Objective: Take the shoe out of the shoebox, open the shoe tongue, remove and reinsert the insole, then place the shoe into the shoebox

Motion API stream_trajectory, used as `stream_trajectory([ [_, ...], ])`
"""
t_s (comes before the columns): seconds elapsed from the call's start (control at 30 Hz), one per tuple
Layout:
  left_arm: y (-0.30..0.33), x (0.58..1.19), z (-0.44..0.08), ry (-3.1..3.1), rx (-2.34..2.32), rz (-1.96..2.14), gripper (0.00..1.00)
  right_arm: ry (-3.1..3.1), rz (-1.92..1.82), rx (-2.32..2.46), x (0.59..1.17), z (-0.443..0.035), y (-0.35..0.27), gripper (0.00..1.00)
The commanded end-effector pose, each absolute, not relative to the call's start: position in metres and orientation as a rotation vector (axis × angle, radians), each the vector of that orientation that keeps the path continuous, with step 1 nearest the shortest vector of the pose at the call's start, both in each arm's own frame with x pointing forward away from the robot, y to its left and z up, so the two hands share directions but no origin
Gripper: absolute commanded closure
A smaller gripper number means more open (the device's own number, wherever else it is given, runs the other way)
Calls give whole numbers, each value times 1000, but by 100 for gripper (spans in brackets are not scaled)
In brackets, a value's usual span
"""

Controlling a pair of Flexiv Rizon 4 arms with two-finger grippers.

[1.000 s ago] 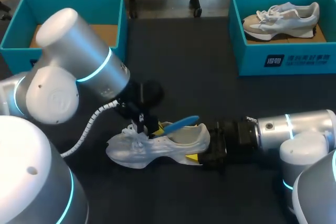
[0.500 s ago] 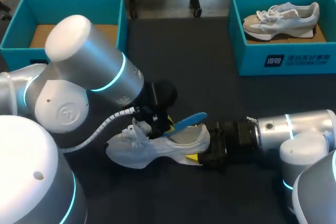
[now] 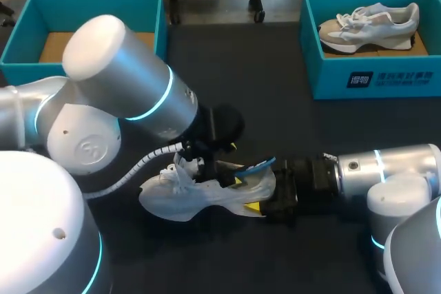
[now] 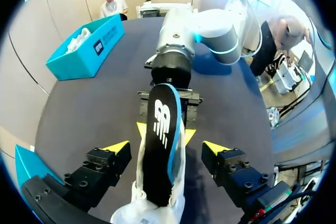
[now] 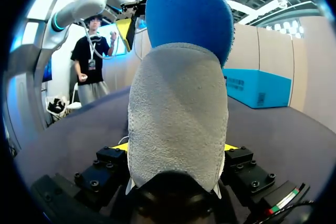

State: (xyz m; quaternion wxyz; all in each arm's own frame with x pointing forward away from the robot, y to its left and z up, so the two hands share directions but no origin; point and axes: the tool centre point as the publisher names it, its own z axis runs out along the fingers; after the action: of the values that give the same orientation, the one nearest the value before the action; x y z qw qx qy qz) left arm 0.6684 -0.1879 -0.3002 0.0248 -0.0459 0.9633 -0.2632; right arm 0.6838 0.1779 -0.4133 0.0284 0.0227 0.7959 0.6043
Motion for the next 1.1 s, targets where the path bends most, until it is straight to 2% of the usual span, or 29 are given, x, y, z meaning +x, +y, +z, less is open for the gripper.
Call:
stream_trajectory([
  [0.03,-183,665,-293,2967,-143,-806,43,2459,1859,71,683,-412,179,100],
  [0.07,-183,665,-291,2962,-143,-806,52,2459,1859,71,683,-412,179,100],
  [0.17,-185,666,-289,2953,-132,-804,57,2459,1859,71,683,-412,179,100],
  [0.73,-209,678,-313,2992,-110,-691,58,2459,1859,71,683,-412,179,100],
  [0.9,-213,678,-319,3006,-99,-671,60,2459,1859,71,683,-412,179,100],
  [0.97,-215,680,-321,3003,-105,-651,66,2459,1859,71,683,-412,179,100],
  [1.03,-215,683,-322,3001,-113,-644,82,2459,1859,71,683,-412,179,100],
  [1.07,-214,685,-322,3003,-119,-644,94,2459,1859,71,683,-412,179,100],
  [1.1,-214,686,-322,3007,-124,-646,100,2459,1859,71,683,-412,179,100],
])
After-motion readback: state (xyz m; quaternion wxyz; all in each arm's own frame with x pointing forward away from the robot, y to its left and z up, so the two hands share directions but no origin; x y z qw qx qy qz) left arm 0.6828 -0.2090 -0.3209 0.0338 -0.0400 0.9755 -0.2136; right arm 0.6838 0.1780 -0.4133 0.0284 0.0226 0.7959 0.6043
